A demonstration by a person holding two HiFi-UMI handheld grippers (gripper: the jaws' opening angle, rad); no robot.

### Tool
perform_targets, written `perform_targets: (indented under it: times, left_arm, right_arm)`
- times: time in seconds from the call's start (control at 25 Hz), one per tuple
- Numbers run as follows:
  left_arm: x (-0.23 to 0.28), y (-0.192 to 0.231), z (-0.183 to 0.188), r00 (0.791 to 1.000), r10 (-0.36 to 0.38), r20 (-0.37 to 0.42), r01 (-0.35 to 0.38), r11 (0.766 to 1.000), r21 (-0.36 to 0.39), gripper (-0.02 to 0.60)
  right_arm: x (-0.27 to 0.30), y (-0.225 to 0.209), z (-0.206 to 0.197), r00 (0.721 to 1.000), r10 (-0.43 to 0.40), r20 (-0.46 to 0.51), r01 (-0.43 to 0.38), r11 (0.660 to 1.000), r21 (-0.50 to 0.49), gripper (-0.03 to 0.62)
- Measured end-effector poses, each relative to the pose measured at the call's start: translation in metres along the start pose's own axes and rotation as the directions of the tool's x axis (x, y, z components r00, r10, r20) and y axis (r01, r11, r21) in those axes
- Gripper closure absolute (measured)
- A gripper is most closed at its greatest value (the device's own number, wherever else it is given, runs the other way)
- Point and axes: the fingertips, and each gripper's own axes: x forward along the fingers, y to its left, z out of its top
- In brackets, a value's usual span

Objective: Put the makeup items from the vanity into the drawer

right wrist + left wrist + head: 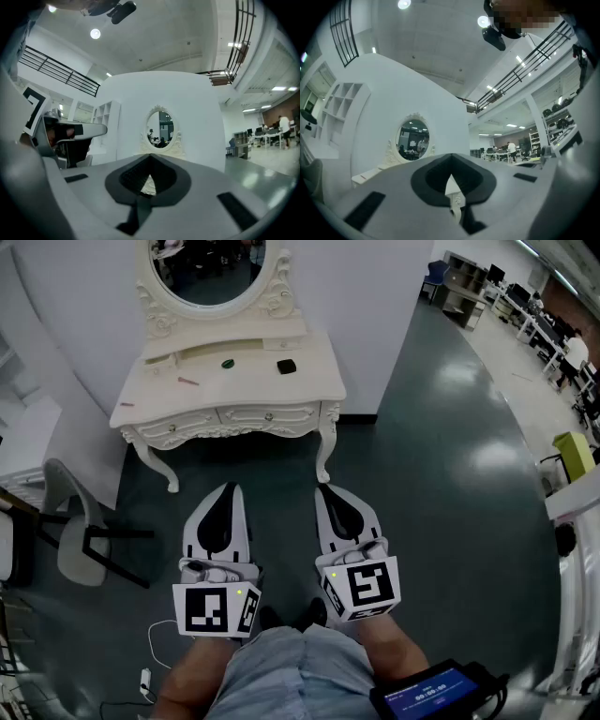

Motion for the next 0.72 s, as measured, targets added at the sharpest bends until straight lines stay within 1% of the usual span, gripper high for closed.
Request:
perform_targets:
  times: [0.24,0.44,0.6,0.72]
  left_arm:
    - [0.007,-0.019,-0.005,1.000,0.024,-0.015,-0.024,1.000,-0.001,0.581]
    - [0.013,-0.035,-0.010,0.998,0.056,-0.031,-0.056,0.998,0.009,0.581]
    - [0.021,-0.038,-0.025,0.995,0.072,-0.063,-0.071,0.997,0.014,0.581]
    - [0.031,-0.030,-0.032,0.994,0.081,-0.076,-0.080,0.997,0.021,0.581]
  right_arm:
    - [-0.008,-0.020,-0.006,1.000,0.018,-0.014,-0.018,1.000,0.012,0.597]
    - [-0.008,-0.037,-0.009,0.998,0.068,-0.014,-0.068,0.997,0.035,0.595]
    - [0.003,-0.050,-0.020,0.997,0.072,-0.026,-0.070,0.996,0.059,0.595]
    - [0.017,-0.055,-0.028,0.996,0.084,-0.037,-0.081,0.993,0.080,0.595]
